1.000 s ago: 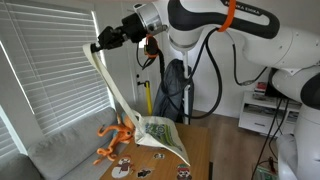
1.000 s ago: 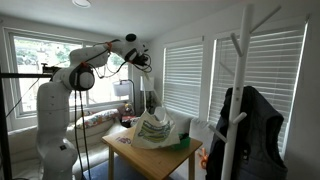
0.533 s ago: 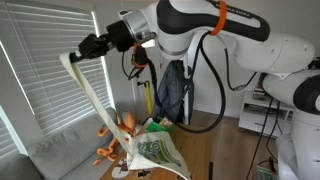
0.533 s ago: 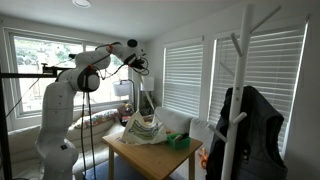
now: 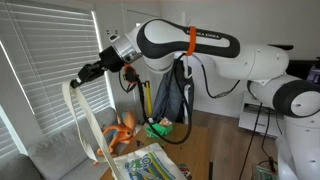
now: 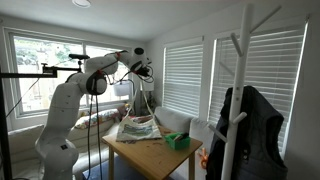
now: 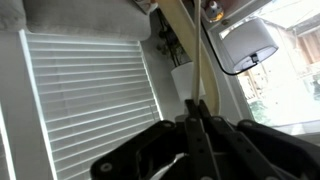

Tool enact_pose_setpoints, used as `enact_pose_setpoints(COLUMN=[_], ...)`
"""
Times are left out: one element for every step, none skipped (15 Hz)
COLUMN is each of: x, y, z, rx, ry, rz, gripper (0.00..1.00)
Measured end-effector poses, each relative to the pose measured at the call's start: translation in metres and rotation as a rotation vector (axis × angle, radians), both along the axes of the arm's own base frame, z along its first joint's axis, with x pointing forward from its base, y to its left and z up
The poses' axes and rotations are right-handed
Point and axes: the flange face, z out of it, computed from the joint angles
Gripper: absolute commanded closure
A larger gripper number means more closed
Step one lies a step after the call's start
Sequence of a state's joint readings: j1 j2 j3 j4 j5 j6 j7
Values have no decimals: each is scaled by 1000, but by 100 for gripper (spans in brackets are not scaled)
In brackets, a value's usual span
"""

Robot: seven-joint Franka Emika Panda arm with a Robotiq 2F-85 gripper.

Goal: Pick up the white tote bag from the coat hanger stand and put it on the table

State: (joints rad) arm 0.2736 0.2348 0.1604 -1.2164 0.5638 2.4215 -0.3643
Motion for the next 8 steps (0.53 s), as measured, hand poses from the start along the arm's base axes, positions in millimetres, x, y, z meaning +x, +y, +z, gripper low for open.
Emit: enact_pose_setpoints(x=[3, 5, 5, 4, 2, 1, 1, -1], y=[-11, -18, -21, -22, -22, -24, -27, -35], z=[-7, -15, -23, -32, -44, -57, -70, -84], rx=[-30, -51, -70, -86, -102, -118, -134, -154], ry=[41, 94, 148, 203, 259, 314, 364, 407], rz=[-26, -34, -24, -6, 6, 10, 2, -17], gripper=[99, 99, 99, 99, 99, 99, 99, 99])
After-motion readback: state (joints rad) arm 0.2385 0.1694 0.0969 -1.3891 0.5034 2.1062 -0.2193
